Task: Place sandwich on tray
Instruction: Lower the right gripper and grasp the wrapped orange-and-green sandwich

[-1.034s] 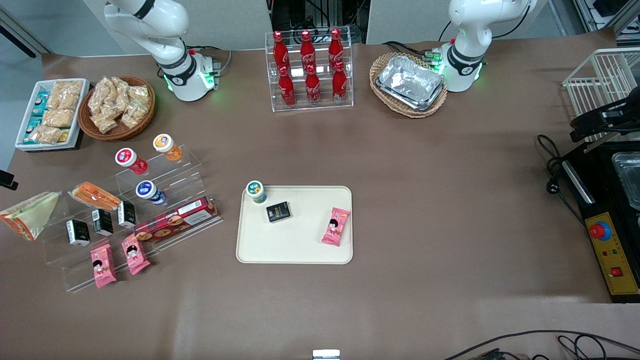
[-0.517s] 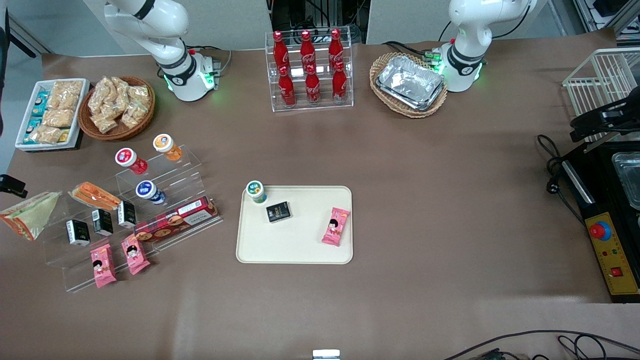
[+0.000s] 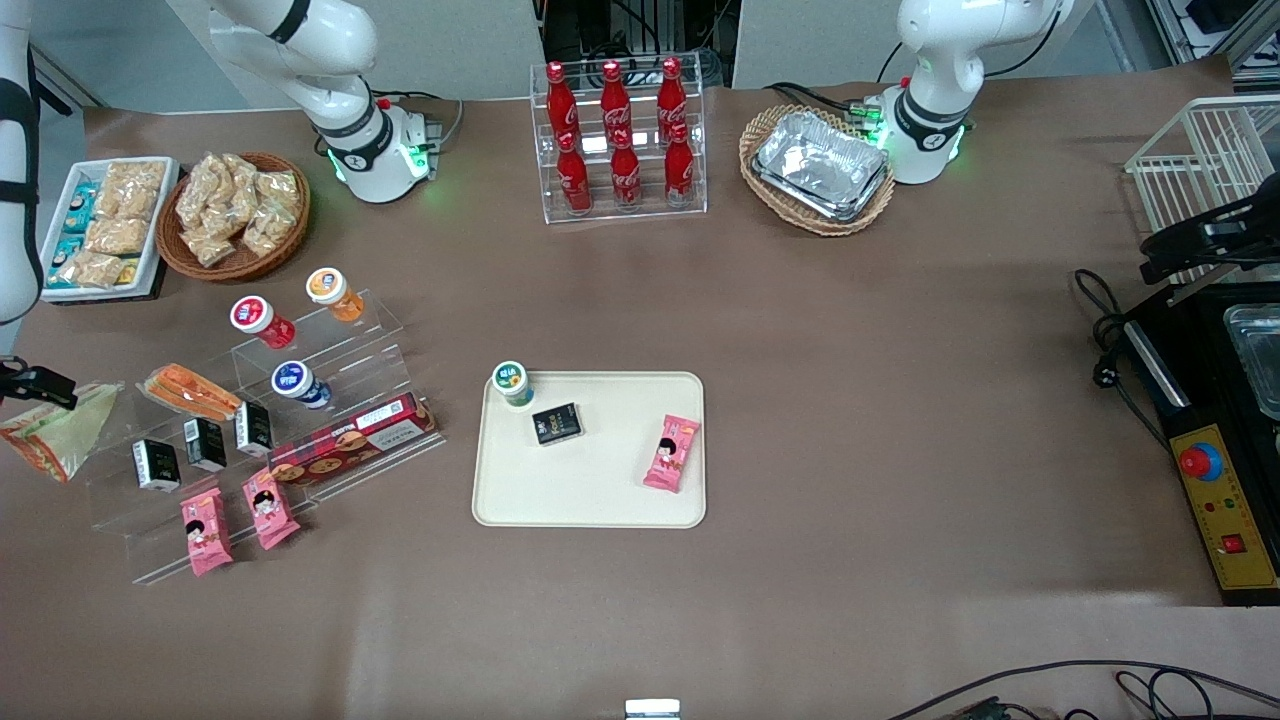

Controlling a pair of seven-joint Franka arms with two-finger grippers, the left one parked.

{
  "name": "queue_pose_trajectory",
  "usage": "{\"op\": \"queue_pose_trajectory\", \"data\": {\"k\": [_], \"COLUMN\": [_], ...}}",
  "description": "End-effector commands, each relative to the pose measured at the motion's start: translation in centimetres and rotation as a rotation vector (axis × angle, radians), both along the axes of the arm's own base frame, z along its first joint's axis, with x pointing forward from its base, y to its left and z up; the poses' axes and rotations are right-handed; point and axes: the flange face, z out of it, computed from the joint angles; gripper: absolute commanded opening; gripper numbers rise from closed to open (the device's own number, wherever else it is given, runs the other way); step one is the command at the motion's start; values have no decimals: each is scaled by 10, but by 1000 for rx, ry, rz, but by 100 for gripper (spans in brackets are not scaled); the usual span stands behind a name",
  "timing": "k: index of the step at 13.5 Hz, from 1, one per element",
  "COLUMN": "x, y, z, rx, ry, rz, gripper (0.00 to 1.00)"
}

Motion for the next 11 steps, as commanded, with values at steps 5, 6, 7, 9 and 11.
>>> {"op": "queue_pose_trajectory", "data": {"k": [5,6,7,9,11], "x": [2,2,3,3,3], "y": [1,1,0,-1,0], "z": [-13,-14,-15,-17,-18], "rx": [0,-1,-5,-4,-4], "ry": [-15,-14,-20,-19,-17], "rz": [8,10,9,7,10], "gripper": [94,85,83,69,49]}}
